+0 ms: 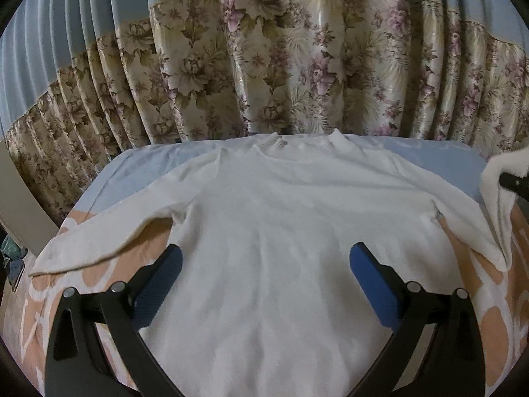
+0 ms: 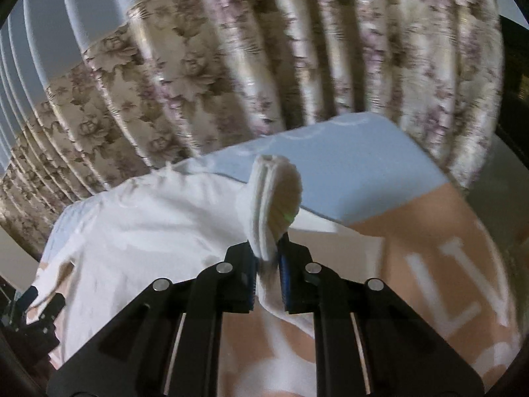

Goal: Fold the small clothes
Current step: 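Lift the cuff with the right gripper, lay it across the body, open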

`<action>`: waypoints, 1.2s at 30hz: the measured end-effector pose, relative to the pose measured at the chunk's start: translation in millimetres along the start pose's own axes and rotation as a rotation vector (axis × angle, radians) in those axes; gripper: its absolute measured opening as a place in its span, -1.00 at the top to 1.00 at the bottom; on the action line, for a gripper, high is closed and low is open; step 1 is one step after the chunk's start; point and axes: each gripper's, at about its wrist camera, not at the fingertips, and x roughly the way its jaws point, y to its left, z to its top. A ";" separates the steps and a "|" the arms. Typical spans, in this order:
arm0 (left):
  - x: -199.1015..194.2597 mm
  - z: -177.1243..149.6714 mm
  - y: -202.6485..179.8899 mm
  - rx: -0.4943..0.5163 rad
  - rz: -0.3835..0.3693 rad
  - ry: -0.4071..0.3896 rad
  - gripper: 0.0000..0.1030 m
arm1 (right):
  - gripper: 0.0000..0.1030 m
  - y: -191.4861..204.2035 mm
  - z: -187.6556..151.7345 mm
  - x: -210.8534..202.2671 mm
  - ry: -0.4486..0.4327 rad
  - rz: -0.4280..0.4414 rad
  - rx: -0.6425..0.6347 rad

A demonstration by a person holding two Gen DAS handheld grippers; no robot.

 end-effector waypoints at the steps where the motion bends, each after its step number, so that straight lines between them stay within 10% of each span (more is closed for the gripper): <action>1: 6.7 5.2 6.8 -0.003 0.001 0.005 -0.97 | 0.77 10.4 4.1 5.6 -0.001 0.012 0.001; 16: 73.0 38.5 97.0 -0.058 0.071 0.035 -0.97 | 0.77 171.5 31.3 98.5 0.032 0.164 -0.154; 36: 128.9 30.6 190.4 -0.130 0.130 0.077 -0.97 | 0.65 340.9 -31.4 178.5 0.192 0.316 -0.343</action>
